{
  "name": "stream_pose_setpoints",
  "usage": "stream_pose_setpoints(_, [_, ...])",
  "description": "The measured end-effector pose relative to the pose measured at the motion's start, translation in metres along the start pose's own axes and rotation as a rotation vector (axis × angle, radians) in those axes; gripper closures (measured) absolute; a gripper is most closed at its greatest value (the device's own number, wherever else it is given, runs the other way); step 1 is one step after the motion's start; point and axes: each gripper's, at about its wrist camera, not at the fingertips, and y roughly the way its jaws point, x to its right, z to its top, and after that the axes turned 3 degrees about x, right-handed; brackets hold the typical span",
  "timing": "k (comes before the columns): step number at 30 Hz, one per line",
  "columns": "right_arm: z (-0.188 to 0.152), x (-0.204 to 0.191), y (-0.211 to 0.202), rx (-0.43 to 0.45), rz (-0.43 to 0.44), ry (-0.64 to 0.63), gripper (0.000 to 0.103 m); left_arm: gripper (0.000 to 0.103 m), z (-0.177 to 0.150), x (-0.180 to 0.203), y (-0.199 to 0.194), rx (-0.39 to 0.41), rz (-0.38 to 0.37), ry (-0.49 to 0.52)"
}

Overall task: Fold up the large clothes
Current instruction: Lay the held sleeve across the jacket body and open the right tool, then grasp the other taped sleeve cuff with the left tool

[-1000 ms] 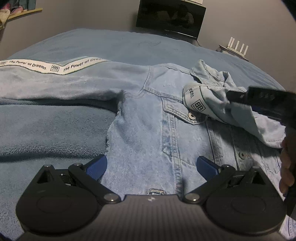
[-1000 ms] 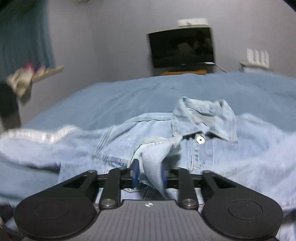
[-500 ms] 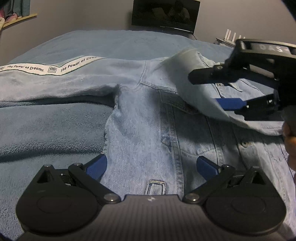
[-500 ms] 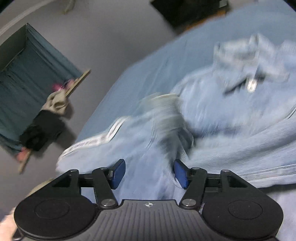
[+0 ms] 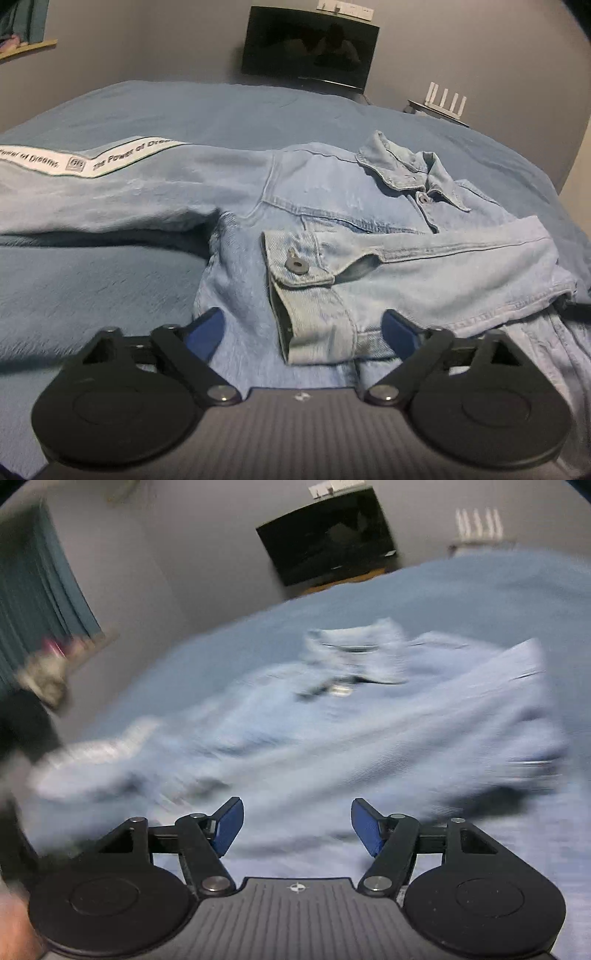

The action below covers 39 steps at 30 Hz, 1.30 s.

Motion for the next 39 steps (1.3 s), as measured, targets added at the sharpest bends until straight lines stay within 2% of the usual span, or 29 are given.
stream_pose_setpoints(1, [-0.007,0.003,-0.007,0.000,-0.040,-0.028,0.035,0.035,0.000,0.002,0.005,-0.004,0.007,0.025])
stream_pose_setpoints(2, [-0.014,0.008,-0.010,0.001,-0.063,-0.040,0.035,0.038,-0.001,0.005,0.011,-0.015,0.020,0.069])
stream_pose_setpoints(3, [-0.024,0.016,-0.012,0.004,-0.068,-0.027,0.035,0.049,-0.003,0.008,0.013,-0.016,0.015,0.096])
stream_pose_setpoints(4, [-0.029,0.021,-0.013,0.005,-0.061,-0.003,0.035,0.067,-0.004,0.012,0.014,-0.010,-0.003,0.122])
stream_pose_setpoints(5, [-0.034,0.027,-0.013,0.000,-0.052,0.026,0.035,0.076,-0.004,0.017,0.012,0.002,-0.006,0.155])
stream_pose_setpoints(6, [-0.038,0.029,-0.014,-0.007,-0.048,0.041,0.035,0.098,-0.002,0.024,0.008,0.032,0.003,0.190])
stream_pose_setpoints(8, [-0.042,0.032,-0.011,-0.011,-0.047,0.051,0.035,0.098,0.001,0.036,0.000,0.110,0.050,0.267])
stream_pose_setpoints(9, [-0.043,0.031,-0.009,-0.007,-0.043,0.045,0.035,0.098,0.001,0.040,0.001,0.120,0.078,0.302])
stream_pose_setpoints(11, [-0.045,0.029,-0.005,0.004,-0.037,0.035,0.034,0.098,-0.003,0.043,0.015,0.071,0.125,0.360])
stream_pose_setpoints(12, [-0.047,0.029,0.001,0.004,-0.034,0.036,0.034,0.097,-0.008,0.040,0.024,0.023,0.137,0.362])
stream_pose_setpoints(14, [-0.051,0.029,0.002,-0.005,-0.035,0.043,0.033,0.093,-0.012,0.036,0.024,0.035,0.143,0.346])
stream_pose_setpoints(15, [-0.051,0.028,0.002,-0.012,-0.037,0.048,0.033,0.086,-0.009,0.035,0.020,0.042,0.143,0.327])
stream_pose_setpoints(17, [-0.053,0.028,0.004,-0.022,-0.035,0.053,0.033,0.064,0.002,0.029,0.010,0.049,0.124,0.268])
stream_pose_setpoints(19, [-0.055,0.026,0.004,-0.023,-0.035,0.043,0.032,0.026,0.013,0.017,-0.004,0.064,0.119,0.204])
stream_pose_setpoints(21, [-0.054,0.023,0.003,-0.015,-0.030,0.036,0.031,0.017,0.027,-0.006,-0.021,0.090,0.156,0.122])
stream_pose_setpoints(24, [-0.054,0.021,0.003,-0.006,-0.018,0.040,0.029,0.016,0.052,-0.055,-0.037,0.098,0.216,-0.025])
stream_pose_setpoints(27, [-0.055,0.020,0.004,-0.015,-0.014,0.038,0.029,0.016,0.068,-0.115,-0.045,0.137,0.406,-0.140])
stream_pose_setpoints(31, [-0.058,0.013,0.005,-0.026,-0.009,0.013,0.029,0.016,0.072,-0.190,-0.056,0.210,0.677,-0.295])
stream_pose_setpoints(33, [-0.059,0.010,0.007,-0.030,-0.009,0.002,0.028,0.016,0.071,-0.219,-0.062,0.241,0.779,-0.351])
stream_pose_setpoints(36, [-0.062,0.004,0.010,-0.031,-0.011,-0.021,0.027,0.016,0.073,-0.249,-0.063,0.255,0.818,-0.405])
stream_pose_setpoints(39, [-0.065,-0.002,0.012,-0.029,-0.012,-0.056,0.026,0.016,0.075,-0.270,-0.056,0.251,0.818,-0.433])
